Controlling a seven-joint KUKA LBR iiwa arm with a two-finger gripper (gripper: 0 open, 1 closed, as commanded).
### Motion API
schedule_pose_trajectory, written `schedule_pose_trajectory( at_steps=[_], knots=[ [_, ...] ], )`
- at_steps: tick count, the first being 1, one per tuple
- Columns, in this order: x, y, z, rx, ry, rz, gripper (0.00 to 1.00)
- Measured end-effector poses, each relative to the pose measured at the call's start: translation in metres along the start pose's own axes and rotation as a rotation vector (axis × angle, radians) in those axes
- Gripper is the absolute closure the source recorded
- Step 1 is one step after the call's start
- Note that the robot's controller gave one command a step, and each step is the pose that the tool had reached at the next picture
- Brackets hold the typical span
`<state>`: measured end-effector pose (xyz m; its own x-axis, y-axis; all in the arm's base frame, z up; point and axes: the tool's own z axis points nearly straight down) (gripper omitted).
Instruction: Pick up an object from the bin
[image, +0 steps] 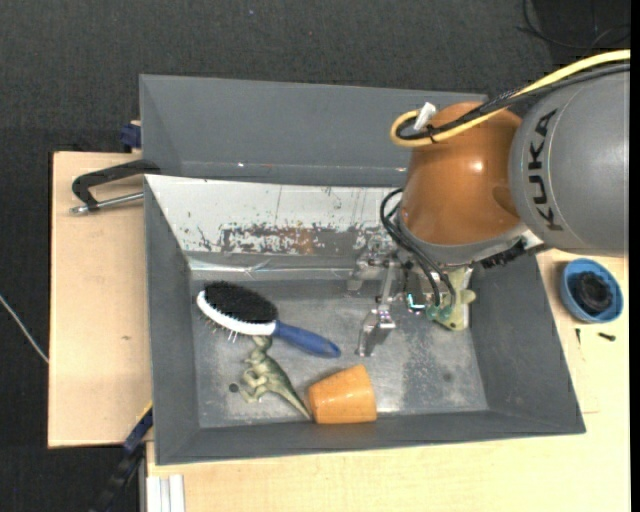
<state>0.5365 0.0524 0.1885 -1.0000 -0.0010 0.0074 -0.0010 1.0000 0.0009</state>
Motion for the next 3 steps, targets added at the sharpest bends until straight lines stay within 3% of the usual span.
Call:
schedule_pose_trajectory(
  at_steps=[1, 2, 3],
  knots=[
    [0.026, 0.060, 0.117, -0.002, -0.023, -0.248, 0.00],
    [0.027, 0.059, 0.116, -0.001, -0.019, -0.245, 1.00],
    [0.025, 0.049, -0.041, 0.002, -0.021, -0.420, 1.00]
  ],
)
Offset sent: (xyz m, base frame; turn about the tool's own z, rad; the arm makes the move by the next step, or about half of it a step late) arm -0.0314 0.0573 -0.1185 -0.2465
